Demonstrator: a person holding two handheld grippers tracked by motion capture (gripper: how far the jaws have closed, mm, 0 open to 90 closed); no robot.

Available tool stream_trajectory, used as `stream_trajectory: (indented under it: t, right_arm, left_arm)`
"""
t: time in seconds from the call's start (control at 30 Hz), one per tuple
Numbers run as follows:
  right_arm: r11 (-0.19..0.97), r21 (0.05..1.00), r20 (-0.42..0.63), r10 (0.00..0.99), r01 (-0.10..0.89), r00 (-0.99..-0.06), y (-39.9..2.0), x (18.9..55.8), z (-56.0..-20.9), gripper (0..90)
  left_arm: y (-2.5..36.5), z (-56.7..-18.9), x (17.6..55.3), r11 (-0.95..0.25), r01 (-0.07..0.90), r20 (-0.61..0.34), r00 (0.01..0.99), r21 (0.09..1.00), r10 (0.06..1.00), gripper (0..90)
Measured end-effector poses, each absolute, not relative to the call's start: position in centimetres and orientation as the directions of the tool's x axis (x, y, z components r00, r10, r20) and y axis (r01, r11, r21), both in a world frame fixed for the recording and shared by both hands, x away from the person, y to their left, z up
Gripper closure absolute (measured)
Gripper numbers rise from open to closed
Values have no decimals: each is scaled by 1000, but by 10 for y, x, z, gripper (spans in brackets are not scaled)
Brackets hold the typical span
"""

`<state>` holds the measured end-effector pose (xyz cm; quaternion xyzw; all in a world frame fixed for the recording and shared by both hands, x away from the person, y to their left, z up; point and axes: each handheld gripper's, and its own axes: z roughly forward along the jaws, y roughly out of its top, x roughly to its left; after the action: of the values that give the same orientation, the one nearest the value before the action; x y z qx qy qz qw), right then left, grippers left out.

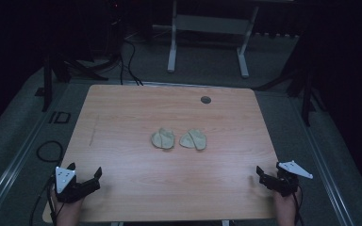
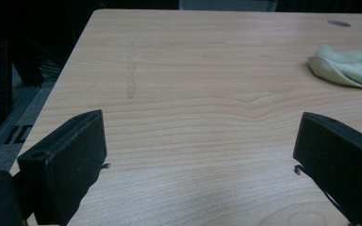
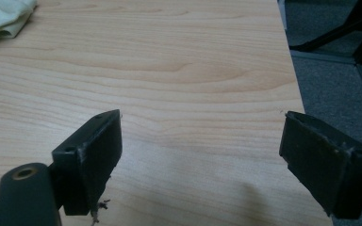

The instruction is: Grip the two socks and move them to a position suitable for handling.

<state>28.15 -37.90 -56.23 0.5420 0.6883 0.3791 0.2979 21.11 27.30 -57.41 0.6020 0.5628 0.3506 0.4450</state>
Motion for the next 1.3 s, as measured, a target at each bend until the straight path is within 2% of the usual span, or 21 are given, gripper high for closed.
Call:
stream_trajectory:
  t: [0.23, 0.37, 0.57, 0.7, 1.1, 1.3]
  right_arm:
    - [136, 824, 19, 964, 550, -266, -375, 285, -561, 145]
    - [177, 806, -9, 958, 564, -288, -370, 289, -562, 144]
    - [218, 797, -36, 948, 564, -315, -361, 291, -562, 141]
    - [214, 803, -16, 941, 556, -339, -357, 290, -559, 141]
    - [289, 765, 44, 868, 575, -495, -321, 306, -551, 141]
    - [328, 751, 52, 836, 574, -546, -299, 322, -548, 139]
  left_arm:
    - [269, -572, 210, 34, 345, -82, 127, 938, 988, 32]
    - [269, -573, 210, 13, 359, -63, 128, 933, 990, 32]
    - [268, -574, 209, 17, 361, -75, 145, 932, 987, 32]
    - [266, -573, 208, -4, 372, -61, 162, 928, 985, 32]
    - [261, -573, 208, -29, 387, -47, 186, 922, 982, 33]
    - [258, -573, 209, 15, 398, -108, 211, 917, 971, 33]
